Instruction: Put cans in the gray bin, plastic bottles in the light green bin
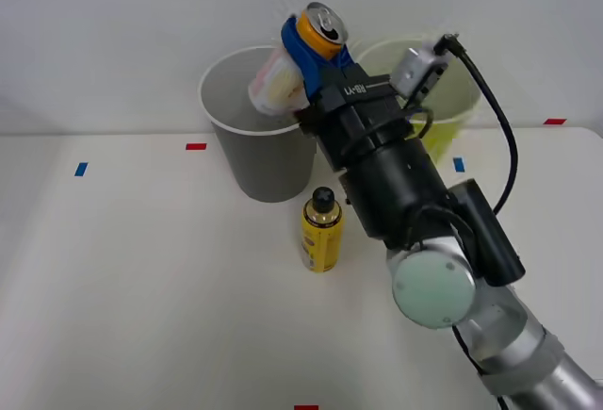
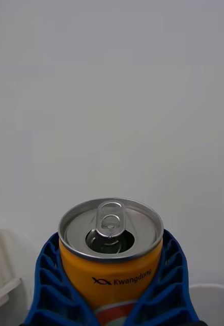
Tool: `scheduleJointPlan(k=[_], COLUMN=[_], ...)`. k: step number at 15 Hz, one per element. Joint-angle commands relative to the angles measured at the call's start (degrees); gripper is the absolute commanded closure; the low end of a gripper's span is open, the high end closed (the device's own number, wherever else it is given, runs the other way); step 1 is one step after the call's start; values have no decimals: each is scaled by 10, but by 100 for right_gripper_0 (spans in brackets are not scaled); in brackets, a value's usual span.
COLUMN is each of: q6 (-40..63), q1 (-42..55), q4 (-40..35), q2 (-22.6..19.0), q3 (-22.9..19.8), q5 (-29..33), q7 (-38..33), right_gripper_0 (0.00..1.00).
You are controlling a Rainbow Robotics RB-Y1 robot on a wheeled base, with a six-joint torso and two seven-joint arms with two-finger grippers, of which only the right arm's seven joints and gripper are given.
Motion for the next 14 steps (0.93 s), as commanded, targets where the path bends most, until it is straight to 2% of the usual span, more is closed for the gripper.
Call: scheduleJointPlan(k=[1,4,7,11,14], q6=[6,61,68,68,69], q1=[-66,-111,-156,-224,-236], q4=[88,131,201,285,301], q2=[42,60,83,86,80], q3=[-21,-49,-55,-55,-55], q5=[19,43,66,75,83], q7=[2,3,3,4,7], right_gripper_0=[100,100,100,100,100])
